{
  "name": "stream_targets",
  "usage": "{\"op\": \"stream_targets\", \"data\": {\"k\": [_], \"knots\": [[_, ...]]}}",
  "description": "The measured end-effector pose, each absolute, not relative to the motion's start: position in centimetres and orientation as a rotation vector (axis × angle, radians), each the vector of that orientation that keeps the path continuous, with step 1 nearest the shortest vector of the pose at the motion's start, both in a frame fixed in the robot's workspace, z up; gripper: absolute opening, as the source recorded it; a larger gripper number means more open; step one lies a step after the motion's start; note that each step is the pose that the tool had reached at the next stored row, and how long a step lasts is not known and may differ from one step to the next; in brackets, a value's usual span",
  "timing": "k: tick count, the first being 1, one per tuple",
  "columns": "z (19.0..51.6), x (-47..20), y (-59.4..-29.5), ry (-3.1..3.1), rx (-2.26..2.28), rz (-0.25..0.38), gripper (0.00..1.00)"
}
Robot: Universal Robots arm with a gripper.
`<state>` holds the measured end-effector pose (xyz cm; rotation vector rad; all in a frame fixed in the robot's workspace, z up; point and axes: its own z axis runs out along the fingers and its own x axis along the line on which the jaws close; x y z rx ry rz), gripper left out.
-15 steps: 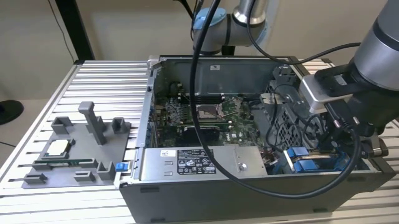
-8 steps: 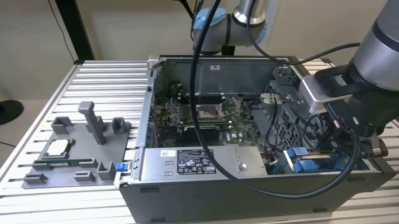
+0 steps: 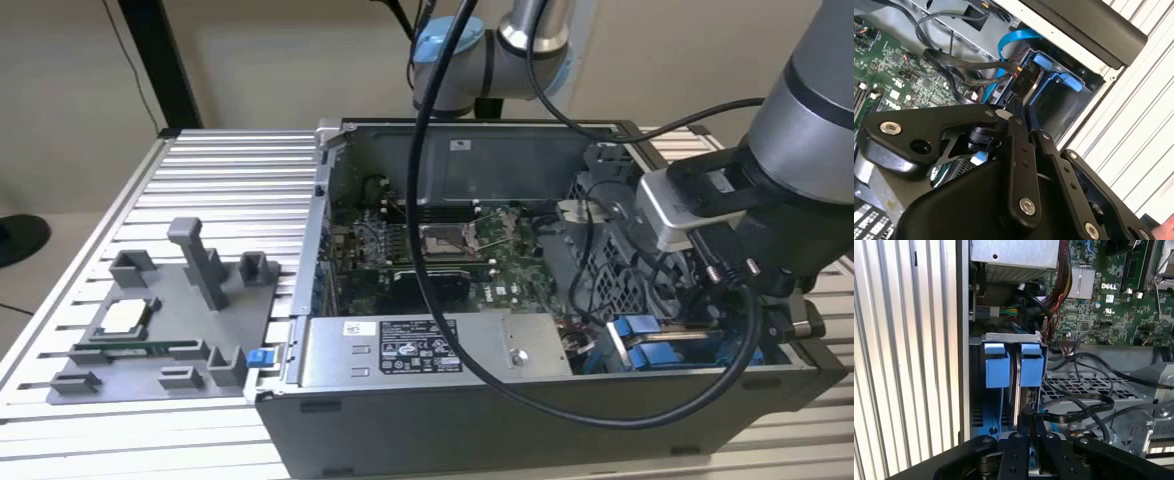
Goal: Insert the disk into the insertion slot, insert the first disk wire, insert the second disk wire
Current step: 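Insert the second disk wire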
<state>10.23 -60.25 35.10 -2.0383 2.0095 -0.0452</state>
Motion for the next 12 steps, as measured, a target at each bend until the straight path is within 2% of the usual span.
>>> {"op": "stream_targets", "data": {"k": [12], "knots": [[34.36,10.24,-59.76,1.989,-2.028,-0.072,0.00]]}}
